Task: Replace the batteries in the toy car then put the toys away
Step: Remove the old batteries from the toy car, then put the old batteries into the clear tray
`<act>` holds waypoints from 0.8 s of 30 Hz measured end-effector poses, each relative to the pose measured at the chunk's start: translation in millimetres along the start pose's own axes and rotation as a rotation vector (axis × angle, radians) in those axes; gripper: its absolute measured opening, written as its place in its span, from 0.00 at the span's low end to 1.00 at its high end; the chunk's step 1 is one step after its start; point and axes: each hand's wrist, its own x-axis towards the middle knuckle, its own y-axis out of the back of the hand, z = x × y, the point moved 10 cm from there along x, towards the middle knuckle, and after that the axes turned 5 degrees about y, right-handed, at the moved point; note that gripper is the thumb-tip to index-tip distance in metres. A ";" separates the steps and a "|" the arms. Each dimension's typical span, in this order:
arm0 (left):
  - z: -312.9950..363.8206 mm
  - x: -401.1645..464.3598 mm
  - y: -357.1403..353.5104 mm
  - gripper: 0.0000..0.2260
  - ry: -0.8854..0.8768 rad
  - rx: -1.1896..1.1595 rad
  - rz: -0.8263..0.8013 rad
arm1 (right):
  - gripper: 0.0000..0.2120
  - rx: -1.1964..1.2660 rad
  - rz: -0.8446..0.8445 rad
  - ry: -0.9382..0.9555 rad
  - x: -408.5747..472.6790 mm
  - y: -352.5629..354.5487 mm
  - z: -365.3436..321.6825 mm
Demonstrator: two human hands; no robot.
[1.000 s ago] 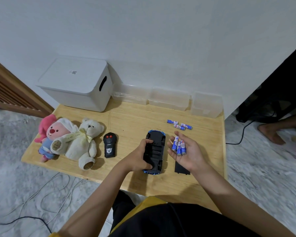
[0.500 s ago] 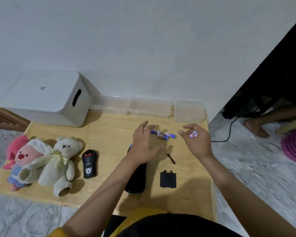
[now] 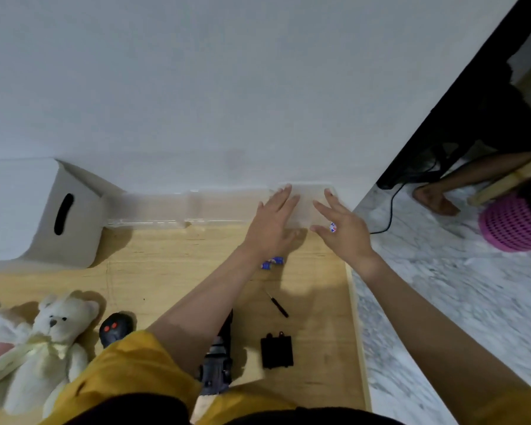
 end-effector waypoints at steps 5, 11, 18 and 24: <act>-10.4 18.8 -12.5 0.31 -0.069 0.002 0.000 | 0.23 0.055 0.105 0.069 0.3 2.1 1.5; -14.5 21.3 -12.5 0.30 -0.130 -0.010 0.072 | 0.23 0.182 0.134 0.042 0.5 -4.2 14.2; -13.4 22.0 -13.0 0.30 -0.166 0.005 0.104 | 0.23 0.218 0.142 0.046 -1.1 -7.8 19.6; -13.4 22.7 -13.4 0.30 -0.179 0.038 0.094 | 0.23 0.235 0.191 0.064 -2.7 -6.8 18.4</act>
